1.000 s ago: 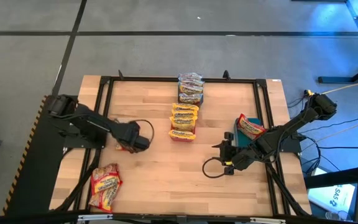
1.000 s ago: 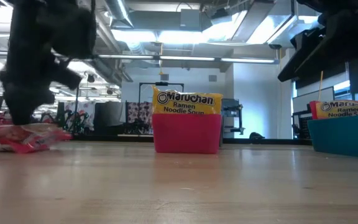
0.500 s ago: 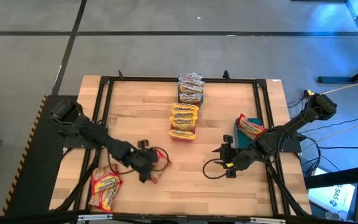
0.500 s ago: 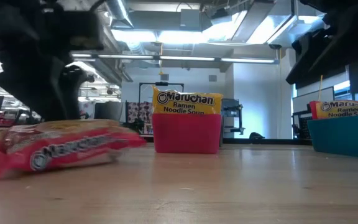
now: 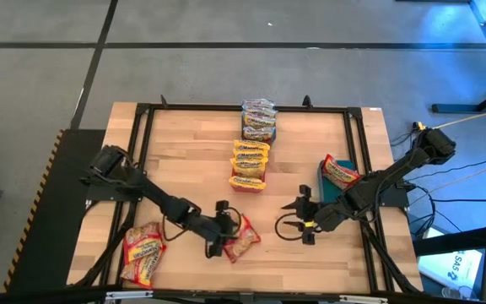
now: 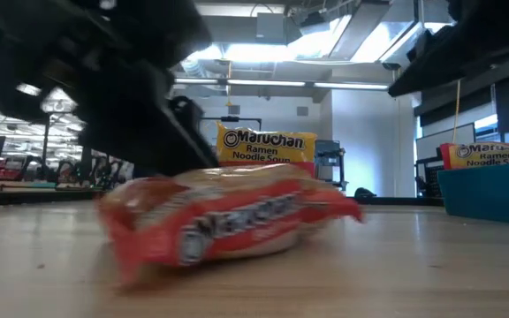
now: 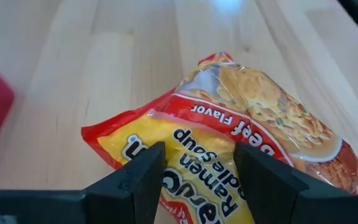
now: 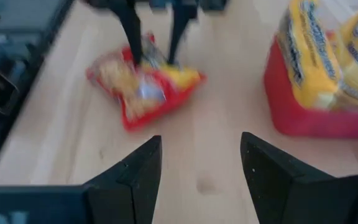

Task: Sort Maruchan noodles
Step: Put the orange noodle pack into the blue bin

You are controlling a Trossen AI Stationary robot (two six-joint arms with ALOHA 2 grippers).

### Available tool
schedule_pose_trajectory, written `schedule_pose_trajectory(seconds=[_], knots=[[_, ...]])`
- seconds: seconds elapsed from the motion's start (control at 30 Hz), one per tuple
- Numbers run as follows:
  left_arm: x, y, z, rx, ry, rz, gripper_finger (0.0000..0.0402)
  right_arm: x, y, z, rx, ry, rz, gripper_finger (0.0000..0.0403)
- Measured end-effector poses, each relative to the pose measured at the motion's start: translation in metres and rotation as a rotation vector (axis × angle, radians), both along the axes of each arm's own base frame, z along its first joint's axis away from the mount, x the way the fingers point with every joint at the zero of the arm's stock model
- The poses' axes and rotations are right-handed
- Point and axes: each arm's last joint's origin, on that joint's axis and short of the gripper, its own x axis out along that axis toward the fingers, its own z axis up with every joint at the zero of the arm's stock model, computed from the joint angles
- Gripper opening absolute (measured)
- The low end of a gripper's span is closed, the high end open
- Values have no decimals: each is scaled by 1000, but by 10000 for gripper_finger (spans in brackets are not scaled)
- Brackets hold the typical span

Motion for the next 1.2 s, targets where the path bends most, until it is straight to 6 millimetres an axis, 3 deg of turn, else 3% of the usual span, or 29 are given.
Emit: schedule_pose_trajectory(seconds=[0.2, 0.37, 0.5, 0.67, 0.93, 1.1, 1.2], knots=[[22, 11, 0, 28, -105, 1, 192, 15, 5, -8, 36, -55, -5, 195], [34, 6, 16, 74, -92, 59, 192, 32, 5, -25, 75, -47, 5, 244], [27, -10, 44, 27, -18, 129, 192, 42, 3, -38, 99, -24, 6, 277], [10, -28, 53, -116, 80, 243, 192, 50, 5, -56, 150, -8, -41, 291], [-10, -44, 14, -292, 153, 384, 192, 55, 9, -79, 262, 42, -141, 291], [-8, -39, -6, -288, 113, 452, 192, 60, 11, -94, 302, 48, -161, 291], [-9, -31, -8, -245, 118, 516, 192, 62, 15, -101, 341, 71, -137, 291]])
